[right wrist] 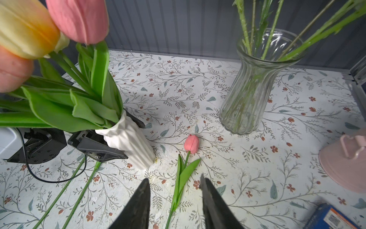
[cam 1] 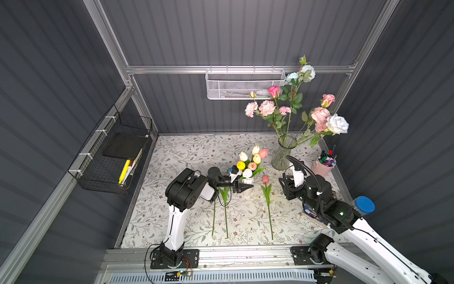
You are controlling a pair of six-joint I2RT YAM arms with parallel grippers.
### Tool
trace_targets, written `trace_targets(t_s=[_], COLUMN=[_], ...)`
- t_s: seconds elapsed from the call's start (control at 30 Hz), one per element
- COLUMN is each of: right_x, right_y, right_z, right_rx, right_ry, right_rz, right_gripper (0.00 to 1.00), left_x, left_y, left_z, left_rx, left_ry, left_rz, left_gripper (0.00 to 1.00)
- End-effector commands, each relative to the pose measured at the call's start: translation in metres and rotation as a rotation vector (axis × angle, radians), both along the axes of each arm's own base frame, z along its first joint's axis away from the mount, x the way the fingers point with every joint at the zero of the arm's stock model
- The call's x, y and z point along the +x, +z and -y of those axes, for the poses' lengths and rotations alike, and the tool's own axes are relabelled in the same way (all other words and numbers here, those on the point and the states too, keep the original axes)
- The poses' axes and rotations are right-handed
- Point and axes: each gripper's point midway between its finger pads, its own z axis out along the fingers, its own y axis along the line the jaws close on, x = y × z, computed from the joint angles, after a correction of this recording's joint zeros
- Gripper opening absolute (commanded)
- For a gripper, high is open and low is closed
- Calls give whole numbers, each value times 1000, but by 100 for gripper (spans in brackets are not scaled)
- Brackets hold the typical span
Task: Pick out pink flowers from the vase
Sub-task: Move the vase to the center of the board.
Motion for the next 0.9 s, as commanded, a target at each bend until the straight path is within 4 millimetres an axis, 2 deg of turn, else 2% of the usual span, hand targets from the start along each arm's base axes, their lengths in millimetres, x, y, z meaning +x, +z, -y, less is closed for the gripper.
trace_targets(t_s=[0.0, 0.13, 0.17, 0.23, 0.37, 0.4, 0.47, 0.5, 0.57, 0.67, 0.87], right_x=[1, 0, 0, 0, 0, 0, 0, 0, -1, -1, -4], right_y=[2, 4, 4, 4, 3, 4, 4, 4, 5, 4, 12], right_z=[4, 5, 5, 6, 6, 6, 6, 6, 6, 6, 8], right_rx=[0, 5, 5, 3, 2, 4, 4, 4, 6, 5, 3], right_ry=[-17, -20, -22, -23, -22, -22, -23, -24, -22, -21, -18], right_rz=[13, 17, 18, 19, 17, 19, 20, 21, 23, 18, 39], right_gripper=[44, 44, 44, 44, 44, 44, 44, 44, 44, 44, 44], left_x=[-6, -5, -5, -5, -4, -4, -4, -4, -4, -5, -11], left_y=[3, 2, 4, 7, 16, 18, 21, 22, 23, 23, 33], left_z=[0, -2, -2, -3, -3, -3, -3, -4, -4, -5, -10], left_rx=[0, -1, -3, -8, -19, -21, -21, -21, -22, -25, -40], left_ry=[-4, 21, 23, 26, 34, 34, 36, 39, 43, 49, 59], left_rz=[43, 40, 41, 45, 62, 65, 72, 74, 79, 84, 100], left_gripper=[18, 28, 33, 56, 65, 71, 76, 84, 93, 99, 99])
